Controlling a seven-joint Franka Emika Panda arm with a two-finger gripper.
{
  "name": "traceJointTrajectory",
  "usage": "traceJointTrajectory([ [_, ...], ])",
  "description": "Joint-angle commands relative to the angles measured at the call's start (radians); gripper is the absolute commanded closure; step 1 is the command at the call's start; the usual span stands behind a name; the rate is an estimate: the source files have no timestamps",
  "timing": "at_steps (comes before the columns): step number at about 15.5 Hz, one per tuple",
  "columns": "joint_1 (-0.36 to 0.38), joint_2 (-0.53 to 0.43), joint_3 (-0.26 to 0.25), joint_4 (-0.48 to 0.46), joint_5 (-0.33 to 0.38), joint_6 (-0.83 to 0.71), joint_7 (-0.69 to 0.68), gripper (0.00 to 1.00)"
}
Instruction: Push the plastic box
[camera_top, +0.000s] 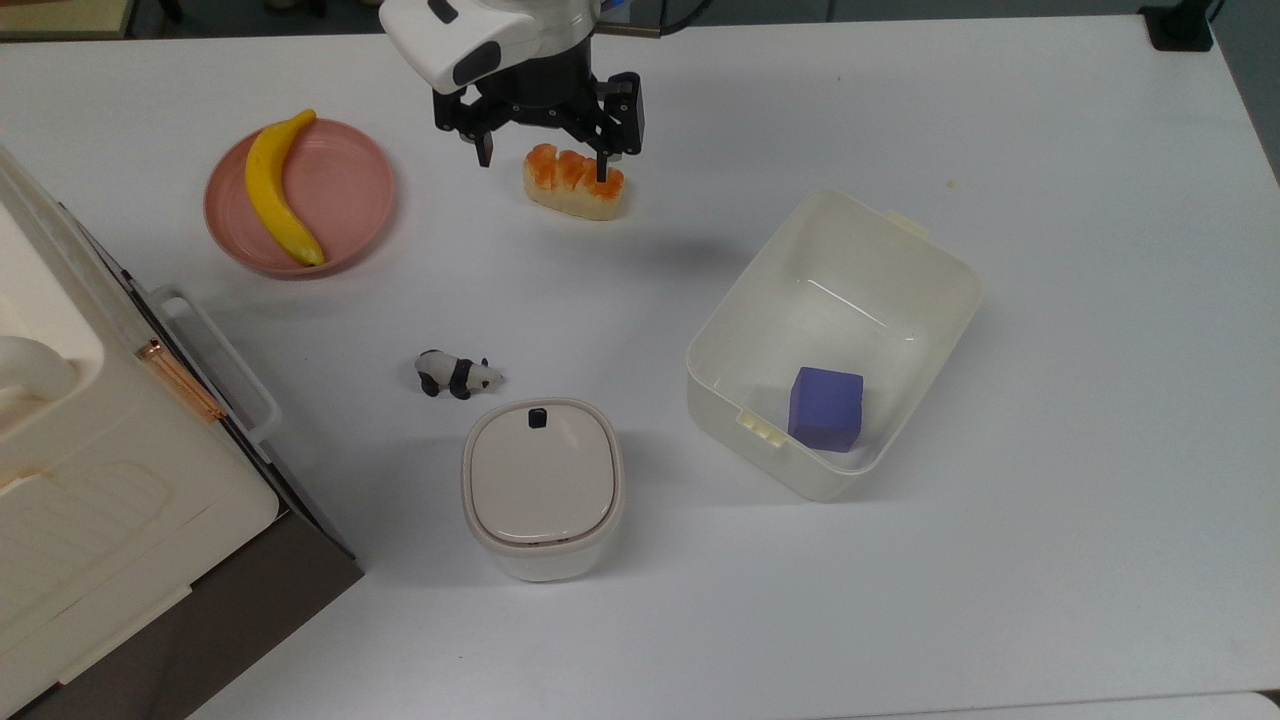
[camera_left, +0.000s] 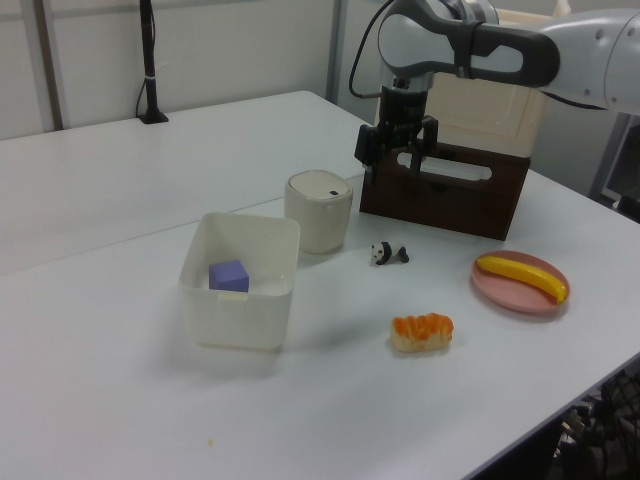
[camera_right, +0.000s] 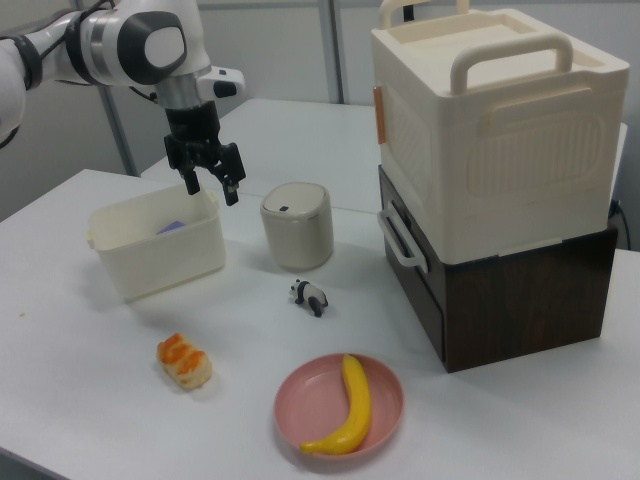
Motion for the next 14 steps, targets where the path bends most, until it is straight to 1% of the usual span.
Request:
traceJointTrajectory([
  [1,-0.004,-0.041,-0.023,-0.014,-0.003,-0.004,-0.049,0.00],
  [12,0.006,-0.039,-0.022,-0.020,-0.001,-0.007,-0.103,0.00],
  [13,0.009,-0.035,-0.022,-0.020,0.002,-0.007,-0.124,0.00],
  [14,0.013,-0.030,-0.022,-0.020,0.020,-0.006,-0.147,0.00],
])
